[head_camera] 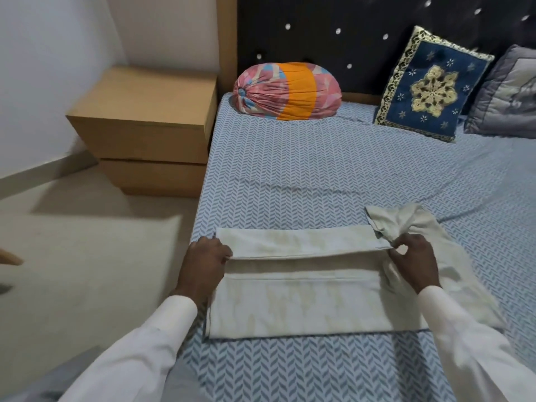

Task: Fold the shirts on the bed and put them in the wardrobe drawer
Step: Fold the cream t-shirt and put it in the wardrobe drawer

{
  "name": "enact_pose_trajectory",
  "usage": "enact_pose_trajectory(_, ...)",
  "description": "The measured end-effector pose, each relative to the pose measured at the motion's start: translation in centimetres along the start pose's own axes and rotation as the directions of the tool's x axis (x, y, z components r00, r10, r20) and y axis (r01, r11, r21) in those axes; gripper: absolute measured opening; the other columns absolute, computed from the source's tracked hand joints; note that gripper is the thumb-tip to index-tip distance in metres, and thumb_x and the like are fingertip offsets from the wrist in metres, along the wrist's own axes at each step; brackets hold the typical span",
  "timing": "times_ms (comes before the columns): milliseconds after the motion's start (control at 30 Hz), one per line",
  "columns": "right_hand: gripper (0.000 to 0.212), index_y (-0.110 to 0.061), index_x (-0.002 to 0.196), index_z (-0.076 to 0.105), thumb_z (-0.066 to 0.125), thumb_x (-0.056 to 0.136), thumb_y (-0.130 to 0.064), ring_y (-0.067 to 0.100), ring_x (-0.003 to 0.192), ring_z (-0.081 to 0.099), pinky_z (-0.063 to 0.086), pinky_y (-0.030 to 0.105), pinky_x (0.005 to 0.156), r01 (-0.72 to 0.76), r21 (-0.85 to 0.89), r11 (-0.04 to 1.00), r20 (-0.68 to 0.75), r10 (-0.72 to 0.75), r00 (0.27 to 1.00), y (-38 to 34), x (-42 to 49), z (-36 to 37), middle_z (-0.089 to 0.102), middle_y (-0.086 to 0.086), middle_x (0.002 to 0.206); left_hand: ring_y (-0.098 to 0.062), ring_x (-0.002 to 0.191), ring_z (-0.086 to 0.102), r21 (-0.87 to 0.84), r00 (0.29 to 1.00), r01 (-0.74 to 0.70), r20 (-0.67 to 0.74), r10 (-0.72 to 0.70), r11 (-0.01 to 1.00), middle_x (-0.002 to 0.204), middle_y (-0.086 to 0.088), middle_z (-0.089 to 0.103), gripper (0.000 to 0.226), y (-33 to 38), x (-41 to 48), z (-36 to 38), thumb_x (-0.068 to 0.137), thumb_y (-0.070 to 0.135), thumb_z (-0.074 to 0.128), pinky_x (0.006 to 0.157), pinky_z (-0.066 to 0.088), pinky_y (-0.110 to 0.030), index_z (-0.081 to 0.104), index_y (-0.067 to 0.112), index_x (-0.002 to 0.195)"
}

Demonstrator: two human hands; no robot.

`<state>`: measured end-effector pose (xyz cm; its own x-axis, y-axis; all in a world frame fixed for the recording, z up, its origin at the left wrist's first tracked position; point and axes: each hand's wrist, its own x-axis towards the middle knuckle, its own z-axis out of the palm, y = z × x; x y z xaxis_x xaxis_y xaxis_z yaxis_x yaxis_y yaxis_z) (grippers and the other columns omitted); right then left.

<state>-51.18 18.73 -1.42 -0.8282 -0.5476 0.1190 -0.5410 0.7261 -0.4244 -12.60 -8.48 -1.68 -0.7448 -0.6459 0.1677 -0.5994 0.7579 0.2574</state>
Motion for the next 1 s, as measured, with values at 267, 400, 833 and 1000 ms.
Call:
enact_pose_trajectory(267,0.020,-0.025,0.071,0.059,0.075,0.071,-0.013,0.032,0.098,0.054,0.043,0.038,0.077,-0.069,0.050,0.996,-0.010,0.069,0.998,-0.1,-3.5,-0.5,0.055,0.003,0.091,-0.022,0.069,0.058,0.027,1.000,0.019,0.022,-0.019,0.999,0.071,0.010,0.062,0.034,1.2,-4.4,0.2,0.054,0.004,0.084,0.063,0.047,-0.034,0.076,0.030,0.076)
enact_pose_trajectory(400,0.018,-0.024,0.072,0.060,0.075,0.071,-0.015,0.036,0.102,0.053,0.045,0.040,0.082,-0.063,0.006,0.998,0.024,0.063,0.998,0.0,-4.1,-0.3,0.059,0.009,0.095,-0.022,0.071,0.057,0.088,0.996,0.062,0.060,-0.067,0.994,0.071,0.010,0.062,0.034,1.2,-4.9,0.7,0.051,0.006,0.084,0.065,0.045,-0.034,0.076,0.029,0.074)
enact_pose_trajectory(833,0.038,-0.020,0.102,0.066,0.069,0.064,-0.024,0.033,0.089,0.058,0.045,0.040,0.073,0.309,-0.433,0.846,0.127,-0.283,0.951,-6.9,-3.7,6.0,0.064,0.008,0.102,-0.034,0.148,-0.013,0.098,0.901,0.262,0.332,-0.280,0.960,0.162,-0.011,-0.013,0.096,7.0,-0.3,5.8,0.070,0.069,-0.017,0.113,-0.017,-0.049,-0.005,0.026,0.155)
enact_pose_trajectory(1000,0.037,-0.018,0.111,0.064,0.043,0.081,-0.025,0.036,0.098,0.057,0.047,0.046,0.082,0.101,-0.537,0.837,0.119,-0.043,0.992,-5.0,0.6,5.3,0.062,0.014,0.110,-0.039,0.148,-0.010,0.153,0.856,0.344,0.355,-0.376,0.927,0.160,-0.022,-0.008,0.073,9.2,2.3,5.6,0.095,0.049,0.020,0.118,-0.009,-0.050,0.002,0.013,0.156)
